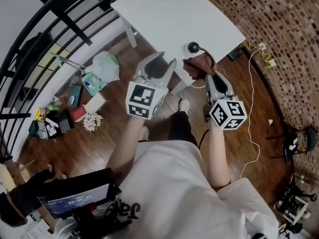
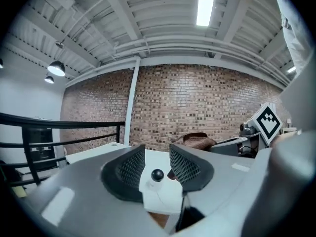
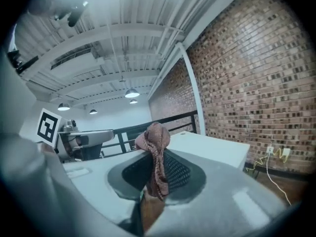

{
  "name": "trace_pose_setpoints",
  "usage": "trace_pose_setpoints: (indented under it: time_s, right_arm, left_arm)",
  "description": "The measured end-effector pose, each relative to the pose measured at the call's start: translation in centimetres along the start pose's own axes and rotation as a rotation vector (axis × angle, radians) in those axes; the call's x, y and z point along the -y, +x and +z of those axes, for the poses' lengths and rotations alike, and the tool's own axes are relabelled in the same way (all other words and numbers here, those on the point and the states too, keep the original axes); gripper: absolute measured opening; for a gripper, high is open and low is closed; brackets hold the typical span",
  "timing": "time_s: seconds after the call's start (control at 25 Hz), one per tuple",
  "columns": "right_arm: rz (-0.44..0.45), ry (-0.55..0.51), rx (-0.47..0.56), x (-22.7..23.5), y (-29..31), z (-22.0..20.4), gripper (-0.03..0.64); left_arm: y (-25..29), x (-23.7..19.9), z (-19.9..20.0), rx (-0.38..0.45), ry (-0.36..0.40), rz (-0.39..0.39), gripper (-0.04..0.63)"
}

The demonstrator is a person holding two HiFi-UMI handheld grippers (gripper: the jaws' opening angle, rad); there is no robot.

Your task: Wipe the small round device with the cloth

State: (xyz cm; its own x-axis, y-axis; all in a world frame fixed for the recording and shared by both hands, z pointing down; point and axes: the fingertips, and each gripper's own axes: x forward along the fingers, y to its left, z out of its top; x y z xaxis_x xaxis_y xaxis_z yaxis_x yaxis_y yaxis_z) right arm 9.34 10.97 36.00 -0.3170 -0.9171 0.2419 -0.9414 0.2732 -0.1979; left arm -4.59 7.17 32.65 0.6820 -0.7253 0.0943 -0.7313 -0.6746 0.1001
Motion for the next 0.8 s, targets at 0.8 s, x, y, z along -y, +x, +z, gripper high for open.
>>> trace_pose_setpoints:
  time_s: [0.8]
  right_arm:
    - [-0.271,-0.173,0.247,-10.3,-13.4,4.4,0.048]
  left_arm:
    - [-10.8,6.8,5.7,0.126,0.081,-0.097,0.172]
